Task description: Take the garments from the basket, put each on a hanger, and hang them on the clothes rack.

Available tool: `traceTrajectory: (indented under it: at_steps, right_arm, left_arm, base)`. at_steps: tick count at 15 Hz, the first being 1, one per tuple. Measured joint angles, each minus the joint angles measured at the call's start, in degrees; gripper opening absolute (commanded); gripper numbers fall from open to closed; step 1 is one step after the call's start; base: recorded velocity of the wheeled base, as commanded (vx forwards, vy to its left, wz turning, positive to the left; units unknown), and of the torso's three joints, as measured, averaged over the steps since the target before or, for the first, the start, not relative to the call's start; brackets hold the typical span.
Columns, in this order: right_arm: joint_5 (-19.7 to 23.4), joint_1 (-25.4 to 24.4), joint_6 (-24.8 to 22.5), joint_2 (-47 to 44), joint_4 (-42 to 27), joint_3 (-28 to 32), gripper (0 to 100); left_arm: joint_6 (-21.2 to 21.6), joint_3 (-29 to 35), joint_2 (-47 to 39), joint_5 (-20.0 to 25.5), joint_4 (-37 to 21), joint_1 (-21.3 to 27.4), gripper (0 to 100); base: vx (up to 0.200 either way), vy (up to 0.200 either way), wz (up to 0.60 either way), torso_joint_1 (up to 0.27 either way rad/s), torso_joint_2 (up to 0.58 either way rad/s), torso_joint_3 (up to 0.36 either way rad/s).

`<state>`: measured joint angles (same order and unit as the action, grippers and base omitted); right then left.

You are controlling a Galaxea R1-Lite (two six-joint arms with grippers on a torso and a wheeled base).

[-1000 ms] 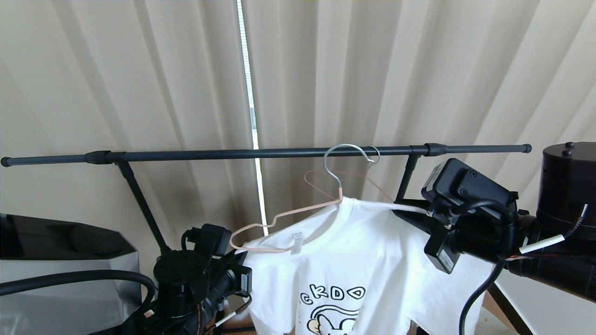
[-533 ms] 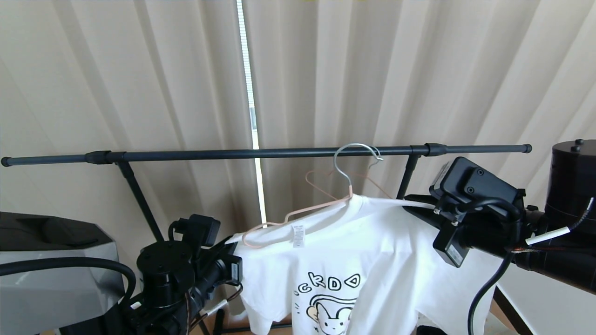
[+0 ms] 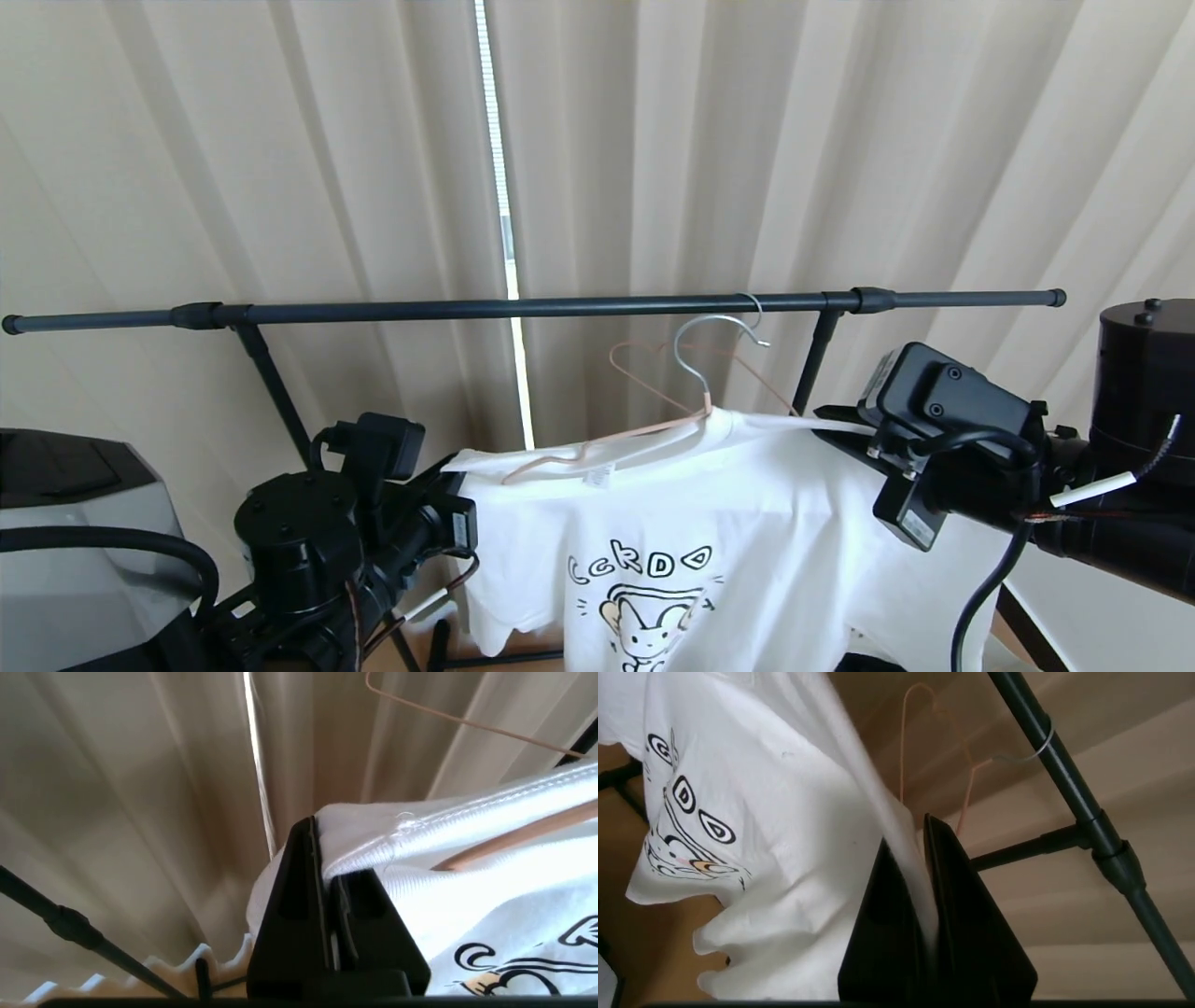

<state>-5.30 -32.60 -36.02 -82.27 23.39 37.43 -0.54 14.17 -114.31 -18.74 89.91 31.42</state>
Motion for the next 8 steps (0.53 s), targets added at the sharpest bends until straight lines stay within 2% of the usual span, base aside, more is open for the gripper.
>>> traceTrajectory:
  at_steps: [3, 5, 8]
  right_arm:
    - [0.09, -0.56, 0.26, -0.90, 1.34, 0.26, 0]
    - [0.00, -1.38, 0.99, -2.34, 6.08, 0.33, 0]
    - [0.00, -2.76, 2.17, -4.02, 6.95, 0.00, 0]
  left_arm:
    - [0.27, -0.30, 1.11, -0.06, 0.00, 0.94, 0]
    - [1.40, -0.67, 1.96, -0.34, 0.00, 1.60, 0]
    - [1.76, -0.87, 2.99, -0.50, 0.01, 2.29, 0]
  base:
    - [0.000, 0.000, 0.00, 0.000, 0.00, 0.000]
    - [0.000, 0.000, 0.00, 0.000, 0.00, 0.000]
    - [0.000, 0.000, 0.00, 0.000, 0.00, 0.000]
